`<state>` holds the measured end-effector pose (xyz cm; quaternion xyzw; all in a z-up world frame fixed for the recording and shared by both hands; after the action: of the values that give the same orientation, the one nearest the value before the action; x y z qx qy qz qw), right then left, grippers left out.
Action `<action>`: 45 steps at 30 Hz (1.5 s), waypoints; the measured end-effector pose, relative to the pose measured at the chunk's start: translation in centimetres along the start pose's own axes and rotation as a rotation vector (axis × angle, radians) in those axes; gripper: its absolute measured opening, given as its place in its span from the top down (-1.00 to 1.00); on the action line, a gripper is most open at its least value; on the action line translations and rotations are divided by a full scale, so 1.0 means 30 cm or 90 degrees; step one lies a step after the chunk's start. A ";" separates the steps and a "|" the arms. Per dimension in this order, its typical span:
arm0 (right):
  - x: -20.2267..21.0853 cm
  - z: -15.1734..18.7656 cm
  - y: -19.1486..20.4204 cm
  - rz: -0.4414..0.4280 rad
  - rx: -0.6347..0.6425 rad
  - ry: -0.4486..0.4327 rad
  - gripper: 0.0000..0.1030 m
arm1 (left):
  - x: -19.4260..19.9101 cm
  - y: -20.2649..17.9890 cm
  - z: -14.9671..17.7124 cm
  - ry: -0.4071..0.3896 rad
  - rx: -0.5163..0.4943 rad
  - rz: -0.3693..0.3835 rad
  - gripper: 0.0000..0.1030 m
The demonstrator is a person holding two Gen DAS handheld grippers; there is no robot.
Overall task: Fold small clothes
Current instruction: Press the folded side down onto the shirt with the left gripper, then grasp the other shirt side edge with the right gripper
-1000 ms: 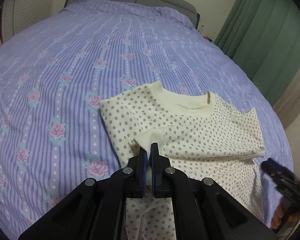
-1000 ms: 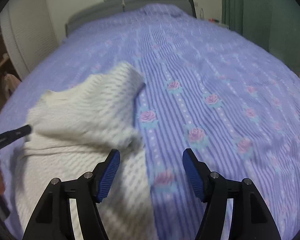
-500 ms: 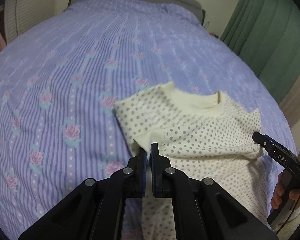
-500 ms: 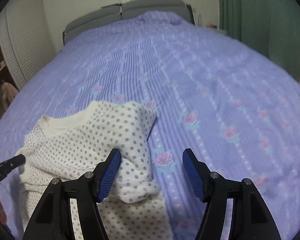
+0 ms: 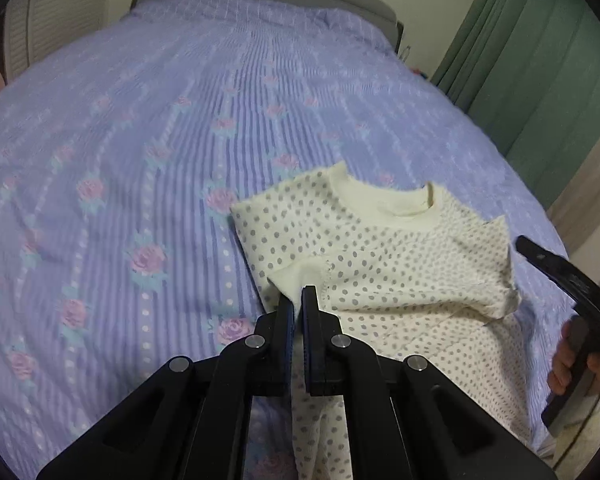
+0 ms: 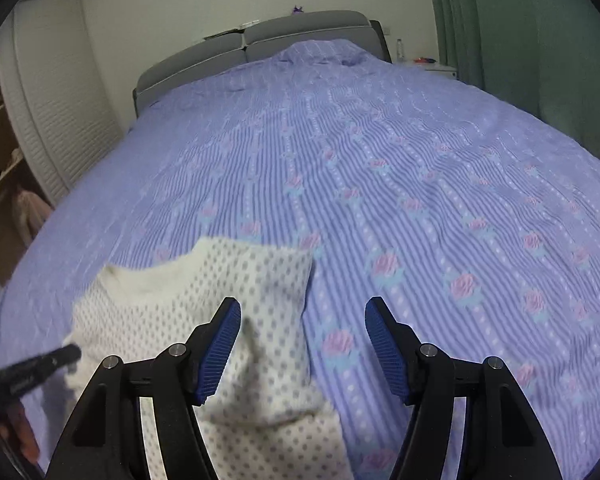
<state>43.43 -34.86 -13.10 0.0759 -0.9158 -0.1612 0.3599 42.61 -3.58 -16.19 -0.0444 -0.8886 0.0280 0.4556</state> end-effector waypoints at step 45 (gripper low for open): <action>0.041 0.235 -0.024 0.087 0.074 0.068 -0.26 | 0.017 -0.015 0.120 0.122 0.148 0.115 0.63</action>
<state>37.72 -34.15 -17.42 0.0427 -0.9063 -0.0789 0.4130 39.36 -4.00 -17.85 -0.0732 -0.8241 0.1671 0.5362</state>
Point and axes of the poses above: each gripper's, at about its wrist camera, not at the fingertips, and x roughly against the way its jaws point, y to its left, z to its underside, the point moved 8 cm from there along -x, roughly the way its jaws point, and after that the axes turned 13 degrees about -z, right-handed, at the moved point
